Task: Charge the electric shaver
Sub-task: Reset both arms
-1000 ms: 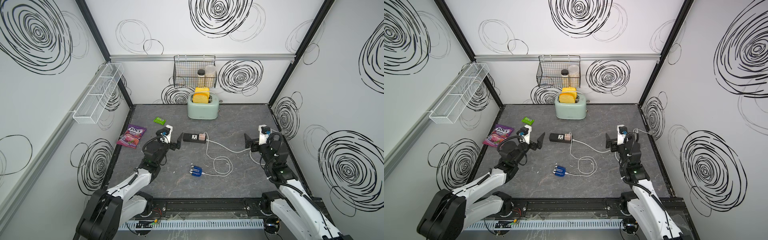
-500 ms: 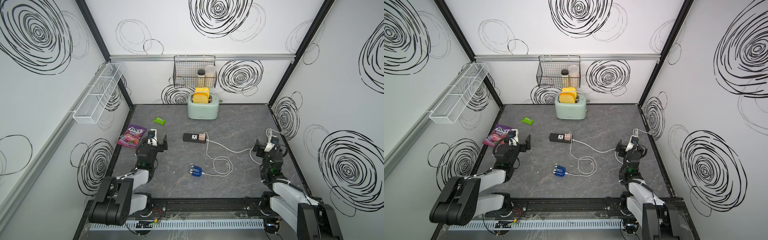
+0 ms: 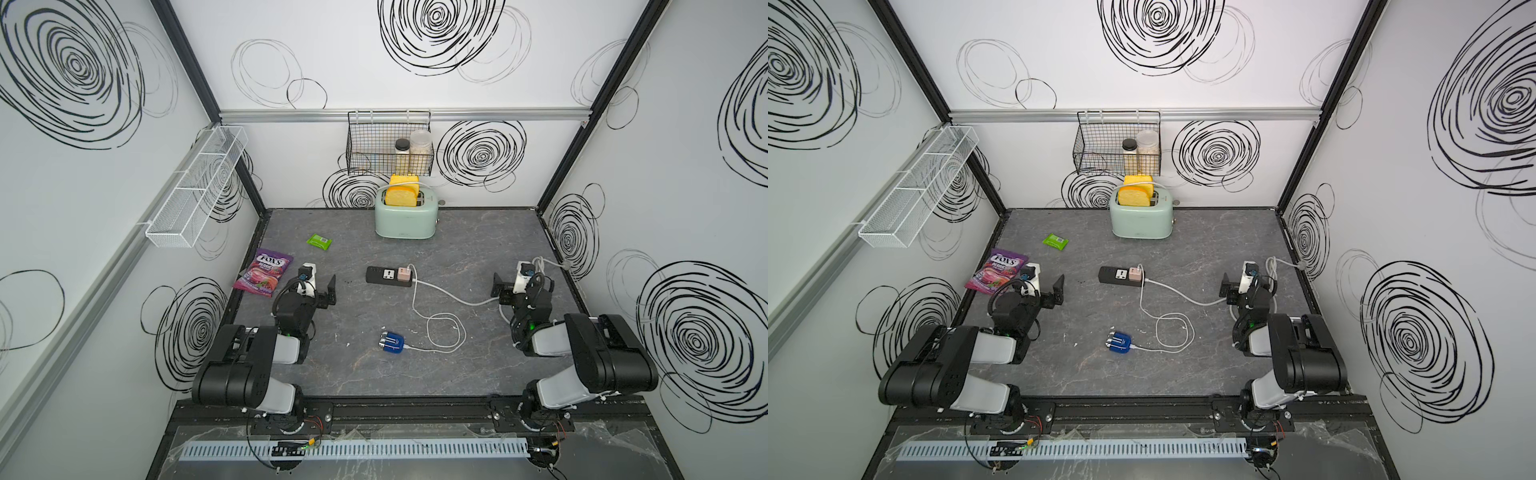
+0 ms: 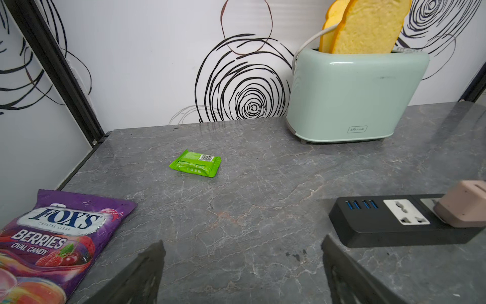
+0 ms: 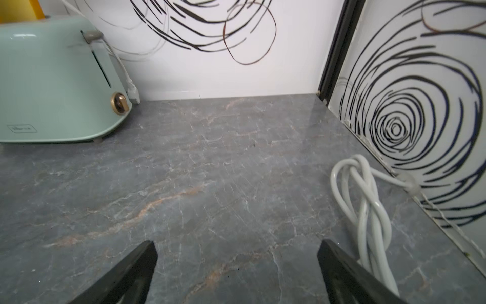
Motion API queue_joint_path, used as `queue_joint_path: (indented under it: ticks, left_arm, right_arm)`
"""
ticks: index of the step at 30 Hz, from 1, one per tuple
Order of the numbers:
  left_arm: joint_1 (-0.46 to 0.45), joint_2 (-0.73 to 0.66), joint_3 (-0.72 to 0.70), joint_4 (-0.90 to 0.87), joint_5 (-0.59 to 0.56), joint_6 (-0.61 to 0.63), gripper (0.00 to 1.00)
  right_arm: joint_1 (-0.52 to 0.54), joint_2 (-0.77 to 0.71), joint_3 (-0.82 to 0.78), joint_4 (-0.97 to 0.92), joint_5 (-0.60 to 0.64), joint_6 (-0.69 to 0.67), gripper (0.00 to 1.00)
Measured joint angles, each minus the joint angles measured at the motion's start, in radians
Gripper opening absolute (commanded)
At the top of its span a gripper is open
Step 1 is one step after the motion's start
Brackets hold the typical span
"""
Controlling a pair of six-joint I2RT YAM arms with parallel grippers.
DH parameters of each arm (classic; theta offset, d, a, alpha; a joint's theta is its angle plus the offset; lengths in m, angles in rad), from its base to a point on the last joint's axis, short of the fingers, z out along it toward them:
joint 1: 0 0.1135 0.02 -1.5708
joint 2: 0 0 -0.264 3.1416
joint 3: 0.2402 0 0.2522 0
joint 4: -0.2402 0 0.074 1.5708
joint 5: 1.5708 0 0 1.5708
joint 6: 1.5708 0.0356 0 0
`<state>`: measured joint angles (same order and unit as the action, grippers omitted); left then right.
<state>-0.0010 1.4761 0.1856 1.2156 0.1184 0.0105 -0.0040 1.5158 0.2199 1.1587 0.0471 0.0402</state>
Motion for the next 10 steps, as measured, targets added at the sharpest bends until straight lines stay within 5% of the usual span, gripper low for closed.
queue_joint_path:
  ticks: [10]
  left_arm:
    - [0.0,0.0,0.0,0.013,0.0,0.0,0.97]
  right_arm:
    - [0.001,-0.011,0.026,-0.046,-0.044,-0.005,0.98]
